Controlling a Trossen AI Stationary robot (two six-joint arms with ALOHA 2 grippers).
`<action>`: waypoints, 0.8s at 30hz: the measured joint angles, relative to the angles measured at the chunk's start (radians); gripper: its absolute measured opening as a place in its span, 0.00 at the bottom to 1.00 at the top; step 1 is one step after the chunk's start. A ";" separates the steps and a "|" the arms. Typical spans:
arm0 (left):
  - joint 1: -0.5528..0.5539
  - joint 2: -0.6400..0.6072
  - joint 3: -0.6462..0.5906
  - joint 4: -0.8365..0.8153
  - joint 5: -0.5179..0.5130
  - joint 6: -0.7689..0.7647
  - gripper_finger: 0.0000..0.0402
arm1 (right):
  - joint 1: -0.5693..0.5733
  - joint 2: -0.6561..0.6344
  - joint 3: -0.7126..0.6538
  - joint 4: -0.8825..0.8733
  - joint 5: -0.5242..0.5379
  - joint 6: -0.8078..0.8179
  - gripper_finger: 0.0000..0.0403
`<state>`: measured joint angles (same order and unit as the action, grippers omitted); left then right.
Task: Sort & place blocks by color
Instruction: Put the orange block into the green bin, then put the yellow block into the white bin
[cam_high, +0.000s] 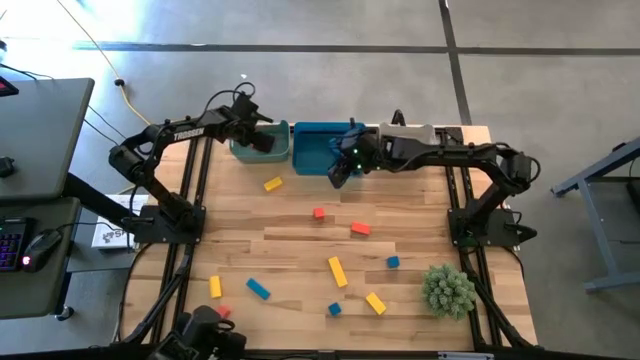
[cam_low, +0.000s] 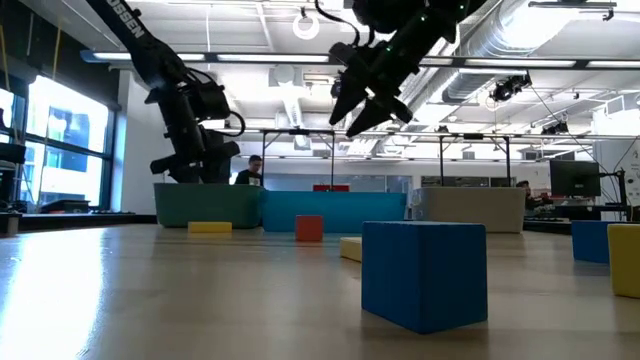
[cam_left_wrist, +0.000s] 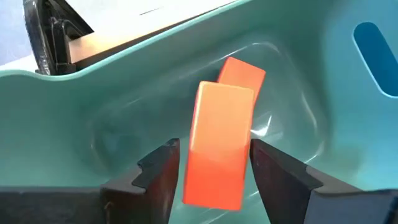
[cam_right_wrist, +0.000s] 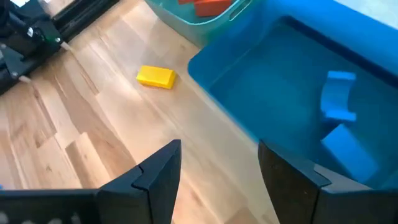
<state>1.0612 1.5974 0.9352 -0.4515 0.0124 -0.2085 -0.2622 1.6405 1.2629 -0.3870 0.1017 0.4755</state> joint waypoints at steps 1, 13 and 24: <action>0.001 0.000 0.000 0.000 0.000 0.003 0.48 | 0.012 0.000 0.000 0.007 0.005 0.018 0.50; -0.002 0.000 0.077 -0.031 0.003 0.117 0.49 | 0.148 0.000 0.000 0.083 0.121 0.202 0.50; -0.002 -0.001 0.221 -0.141 0.003 0.179 0.49 | 0.238 -0.001 0.201 -0.151 0.290 0.232 0.50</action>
<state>1.0588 1.5967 1.1564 -0.5922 0.0158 -0.0299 -0.0245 1.6400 1.4642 -0.5380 0.3917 0.7080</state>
